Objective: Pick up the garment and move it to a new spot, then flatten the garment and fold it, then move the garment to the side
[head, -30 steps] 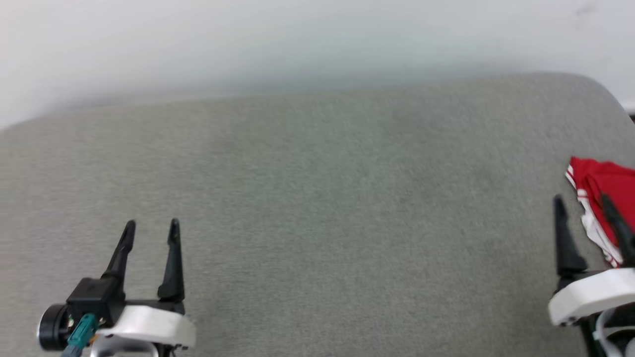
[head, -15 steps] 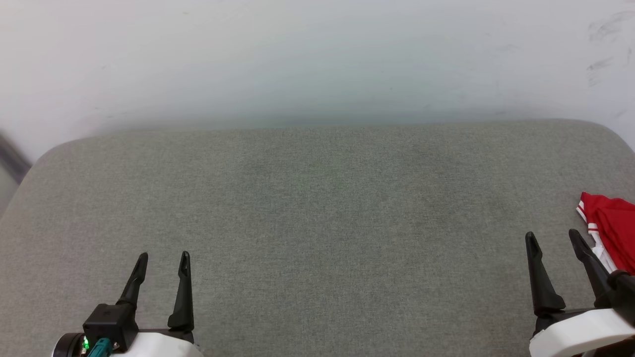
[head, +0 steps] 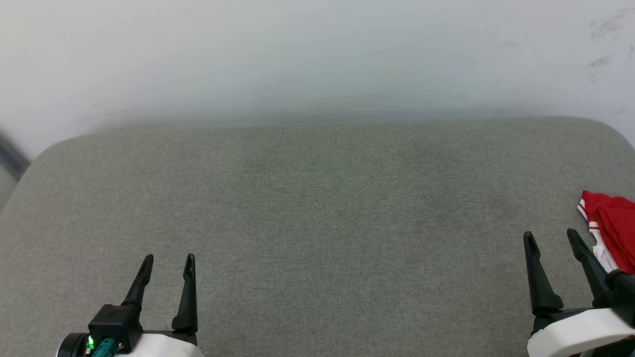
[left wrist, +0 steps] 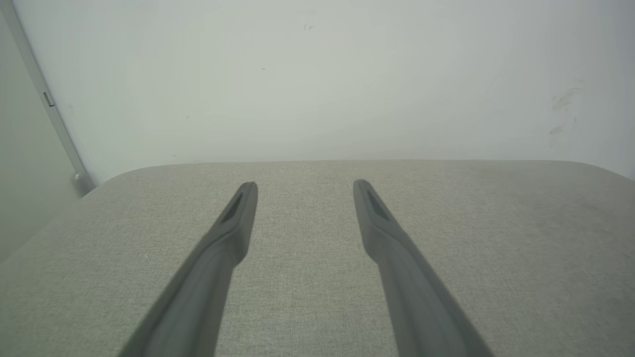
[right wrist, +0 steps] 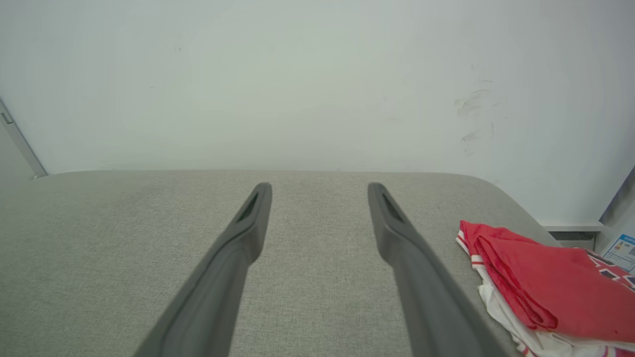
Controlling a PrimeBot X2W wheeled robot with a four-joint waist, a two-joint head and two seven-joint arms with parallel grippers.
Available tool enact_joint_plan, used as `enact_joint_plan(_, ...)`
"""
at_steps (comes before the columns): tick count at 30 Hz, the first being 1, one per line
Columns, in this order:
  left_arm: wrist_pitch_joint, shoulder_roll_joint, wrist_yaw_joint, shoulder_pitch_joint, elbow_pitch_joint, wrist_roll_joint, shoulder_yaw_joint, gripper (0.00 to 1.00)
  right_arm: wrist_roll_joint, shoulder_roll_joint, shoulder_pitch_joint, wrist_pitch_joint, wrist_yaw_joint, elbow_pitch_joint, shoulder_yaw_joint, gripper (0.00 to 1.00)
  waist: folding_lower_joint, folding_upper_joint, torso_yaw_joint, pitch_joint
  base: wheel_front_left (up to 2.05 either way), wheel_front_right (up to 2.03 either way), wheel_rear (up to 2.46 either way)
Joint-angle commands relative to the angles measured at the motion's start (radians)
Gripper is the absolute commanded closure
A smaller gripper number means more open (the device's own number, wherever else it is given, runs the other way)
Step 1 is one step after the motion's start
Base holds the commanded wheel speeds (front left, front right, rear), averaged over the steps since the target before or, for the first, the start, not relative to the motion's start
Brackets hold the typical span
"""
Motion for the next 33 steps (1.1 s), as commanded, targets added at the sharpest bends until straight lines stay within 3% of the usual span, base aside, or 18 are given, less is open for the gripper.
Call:
enact_joint_plan(1,-0.006,-0.004,0.0,-0.005,0.001,0.004,0.0,0.0,0.003,0.005,-0.004,0.002,0.0,-0.001,-0.001,0.0,0.0001,0.0,0.0,0.001,0.0,0.0,0.0)
enact_joint_plan(3,-0.006,-0.004,-0.004,-0.007,-0.001,0.005,-0.001,0.0,0.008,0.005,-0.007,0.003,0.0,0.001,-0.002,0.0,0.0001,0.0,0.002,0.003,0.0,0.0,0.0)
enact_joint_plan(4,0.0,-0.001,-0.003,-0.001,-0.001,0.0,-0.001,1.0,0.006,0.001,-0.002,0.0,0.0,0.002,-0.002,1.0,0.0001,0.0,0.002,0.003,0.0,0.0,0.0)
enact_joint_plan(7,0.003,-0.01,-0.005,0.005,0.019,-0.006,-0.005,1.0,0.014,0.001,0.004,-0.002,0.0,0.027,0.002,1.0,0.0001,0.0,0.002,0.004,0.0,0.0,0.0)
enact_joint_plan(33,0.11,-0.064,-0.075,-0.062,0.091,-0.437,0.069,1.0,0.514,-0.011,-0.075,-0.001,0.0,0.171,0.011,1.0,0.0001,0.0,0.0,0.006,0.0,0.0,0.0)
